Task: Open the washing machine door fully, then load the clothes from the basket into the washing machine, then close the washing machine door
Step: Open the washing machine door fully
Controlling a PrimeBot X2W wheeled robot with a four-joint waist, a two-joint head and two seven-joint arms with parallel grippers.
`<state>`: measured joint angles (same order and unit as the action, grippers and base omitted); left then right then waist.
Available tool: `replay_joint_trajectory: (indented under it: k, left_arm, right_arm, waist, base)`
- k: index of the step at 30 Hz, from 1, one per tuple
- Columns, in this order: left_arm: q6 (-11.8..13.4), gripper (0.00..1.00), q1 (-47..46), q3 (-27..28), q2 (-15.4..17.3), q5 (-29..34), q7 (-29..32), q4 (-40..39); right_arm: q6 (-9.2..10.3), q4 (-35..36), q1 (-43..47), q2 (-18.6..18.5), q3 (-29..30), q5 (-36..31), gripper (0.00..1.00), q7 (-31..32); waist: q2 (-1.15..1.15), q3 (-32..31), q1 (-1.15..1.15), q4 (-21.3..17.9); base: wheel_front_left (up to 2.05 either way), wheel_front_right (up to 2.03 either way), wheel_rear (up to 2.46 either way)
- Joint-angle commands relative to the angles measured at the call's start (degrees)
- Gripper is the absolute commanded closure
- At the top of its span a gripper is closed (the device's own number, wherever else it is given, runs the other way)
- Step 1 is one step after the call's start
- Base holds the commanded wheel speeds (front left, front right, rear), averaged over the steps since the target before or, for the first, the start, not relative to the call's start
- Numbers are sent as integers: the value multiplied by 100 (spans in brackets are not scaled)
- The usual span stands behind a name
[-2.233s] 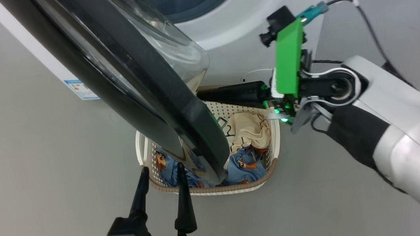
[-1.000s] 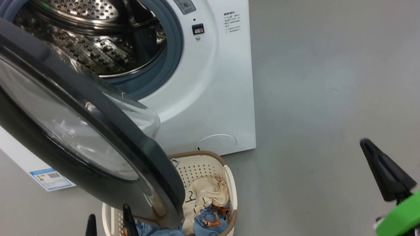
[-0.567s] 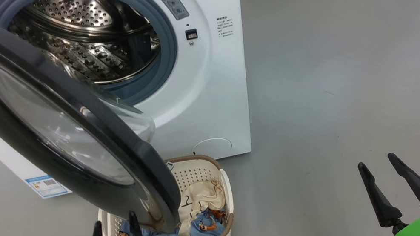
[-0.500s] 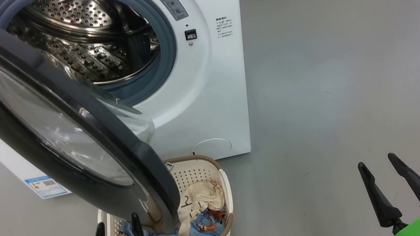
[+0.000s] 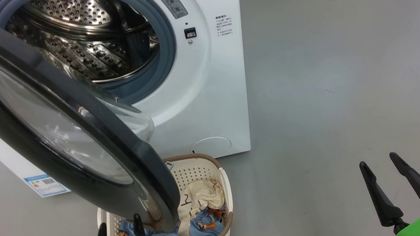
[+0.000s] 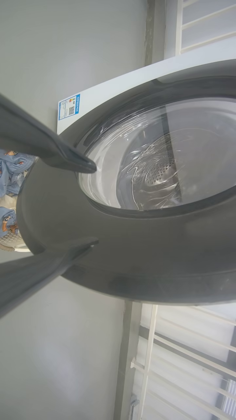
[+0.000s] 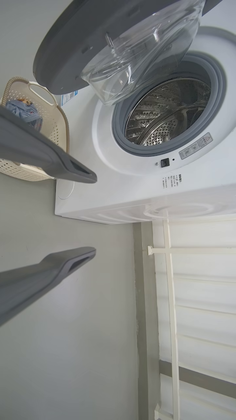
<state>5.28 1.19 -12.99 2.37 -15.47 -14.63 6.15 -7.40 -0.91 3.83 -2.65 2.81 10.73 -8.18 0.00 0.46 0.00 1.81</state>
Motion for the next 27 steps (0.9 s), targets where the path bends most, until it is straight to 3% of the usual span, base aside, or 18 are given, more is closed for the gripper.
replay_joint_trajectory:
  k: [1,27]
  left_arm:
    - [-11,0,-132,170,51,-22,-37,-124]
    - [-27,0,-52,124,51,17,-37,-98]
  right_arm:
    - [-9,142,-60,-23,-122,33,0,-54]
    - [-9,98,3,-23,-135,-16,0,-26]
  waist:
    - [0,3,0,4]
    - [0,-81,0,53]
  base:
    - [0,0,0]
    - [0,0,0]
